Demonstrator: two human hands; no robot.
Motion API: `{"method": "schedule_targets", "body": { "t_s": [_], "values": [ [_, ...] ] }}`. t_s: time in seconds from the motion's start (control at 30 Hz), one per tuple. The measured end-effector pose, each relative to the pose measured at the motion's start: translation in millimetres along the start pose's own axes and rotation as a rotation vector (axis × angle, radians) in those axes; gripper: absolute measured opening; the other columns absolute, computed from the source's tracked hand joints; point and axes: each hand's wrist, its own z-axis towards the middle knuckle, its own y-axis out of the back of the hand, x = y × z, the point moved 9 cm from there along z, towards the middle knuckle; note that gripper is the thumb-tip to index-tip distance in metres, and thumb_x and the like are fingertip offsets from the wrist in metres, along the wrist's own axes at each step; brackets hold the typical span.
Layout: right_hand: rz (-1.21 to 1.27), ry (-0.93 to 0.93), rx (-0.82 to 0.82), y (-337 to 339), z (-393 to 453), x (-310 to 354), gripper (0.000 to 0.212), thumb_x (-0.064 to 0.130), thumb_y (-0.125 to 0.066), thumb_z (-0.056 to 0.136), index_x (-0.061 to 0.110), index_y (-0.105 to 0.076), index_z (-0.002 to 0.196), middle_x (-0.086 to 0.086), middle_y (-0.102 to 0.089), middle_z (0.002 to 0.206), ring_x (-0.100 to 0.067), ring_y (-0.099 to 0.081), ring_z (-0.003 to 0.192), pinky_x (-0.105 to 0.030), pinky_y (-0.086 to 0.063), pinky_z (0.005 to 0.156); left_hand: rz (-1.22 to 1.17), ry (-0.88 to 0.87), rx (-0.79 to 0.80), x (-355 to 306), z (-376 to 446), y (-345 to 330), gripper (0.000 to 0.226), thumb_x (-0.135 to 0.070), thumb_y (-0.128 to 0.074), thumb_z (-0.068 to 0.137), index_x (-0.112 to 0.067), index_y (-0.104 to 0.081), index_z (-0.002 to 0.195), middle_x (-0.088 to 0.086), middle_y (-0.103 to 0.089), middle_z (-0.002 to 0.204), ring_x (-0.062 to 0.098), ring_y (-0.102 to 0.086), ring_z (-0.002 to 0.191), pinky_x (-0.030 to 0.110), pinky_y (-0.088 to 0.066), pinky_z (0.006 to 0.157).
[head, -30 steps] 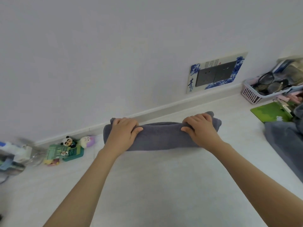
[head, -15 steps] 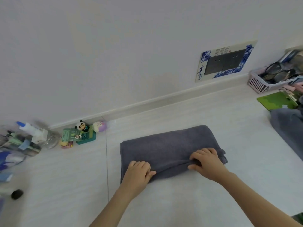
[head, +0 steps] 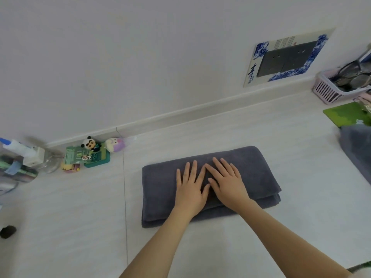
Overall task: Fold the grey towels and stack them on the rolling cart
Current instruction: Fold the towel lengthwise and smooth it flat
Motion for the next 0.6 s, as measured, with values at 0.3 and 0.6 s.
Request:
{"method": "schedule_targets", "body": {
  "t_s": [0.3,0.6],
  "values": [
    [-0.094,-0.197,0.016,-16.9,-10.4,-35.8,0.066,0.061,-0.005,0.092,0.031,-0.017,0.149,-0.002,-0.018,0.157,-0.025,-0.012,0.145,-0.039,0.006,0.115,0.003,0.362,-0.037,76.4,-36.8,-14.1,0.064,-0.060,-0.012,0.095,-0.029,-0.022,0.149,0.007,-0.025,0.156,0.032,-0.020,0.144,0.056,-0.005,0.114],
    [0.485,-0.222,-0.106,7.6,-9.1,13.0,0.052,0.031,-0.033,0.100,0.018,-0.022,0.149,0.006,-0.020,0.155,-0.009,-0.011,0.143,-0.025,-0.008,0.116,-0.508,0.789,-0.215,123.1,-76.3,14.0,0.070,-0.044,-0.053,0.092,-0.027,-0.018,0.149,0.015,-0.036,0.142,0.033,-0.039,0.126,0.045,-0.039,0.099]
  ]
}}
